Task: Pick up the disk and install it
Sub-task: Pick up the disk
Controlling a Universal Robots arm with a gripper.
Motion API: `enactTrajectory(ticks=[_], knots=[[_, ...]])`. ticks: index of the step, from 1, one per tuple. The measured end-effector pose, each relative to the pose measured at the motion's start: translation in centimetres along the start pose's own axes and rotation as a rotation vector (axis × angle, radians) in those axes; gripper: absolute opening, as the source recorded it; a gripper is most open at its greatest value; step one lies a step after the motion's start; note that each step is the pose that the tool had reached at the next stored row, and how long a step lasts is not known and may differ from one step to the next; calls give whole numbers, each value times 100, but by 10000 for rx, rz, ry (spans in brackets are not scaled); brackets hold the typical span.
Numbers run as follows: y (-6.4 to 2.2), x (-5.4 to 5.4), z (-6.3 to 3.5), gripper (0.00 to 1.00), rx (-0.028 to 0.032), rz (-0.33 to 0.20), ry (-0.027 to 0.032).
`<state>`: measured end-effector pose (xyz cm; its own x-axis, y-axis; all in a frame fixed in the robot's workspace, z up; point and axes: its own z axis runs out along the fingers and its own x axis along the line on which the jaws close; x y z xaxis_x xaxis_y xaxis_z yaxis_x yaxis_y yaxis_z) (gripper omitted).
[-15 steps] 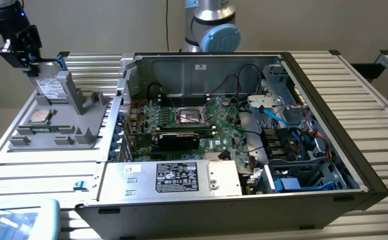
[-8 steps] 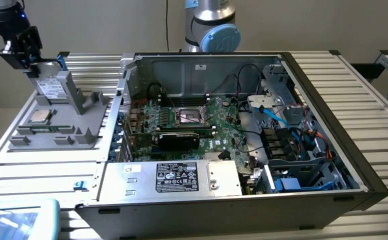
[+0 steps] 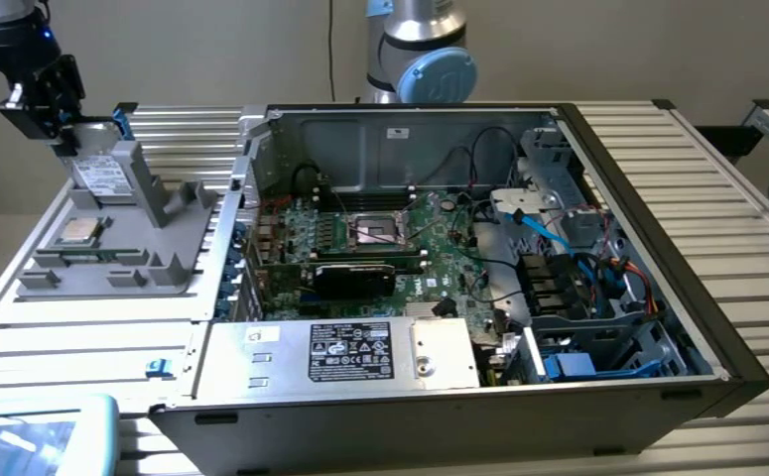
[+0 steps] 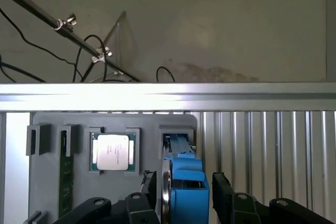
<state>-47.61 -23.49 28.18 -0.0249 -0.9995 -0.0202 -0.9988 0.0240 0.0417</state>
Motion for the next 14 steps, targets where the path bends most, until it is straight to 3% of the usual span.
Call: enactTrajectory(ticks=[9, 11, 13, 14], knots=[[0, -1, 7, 55, 2, 53, 0], [0, -1, 7, 52, 0, 53, 0], [0, -1, 8, 39, 1, 53, 2], [0, -1, 8, 39, 1, 53, 3]])
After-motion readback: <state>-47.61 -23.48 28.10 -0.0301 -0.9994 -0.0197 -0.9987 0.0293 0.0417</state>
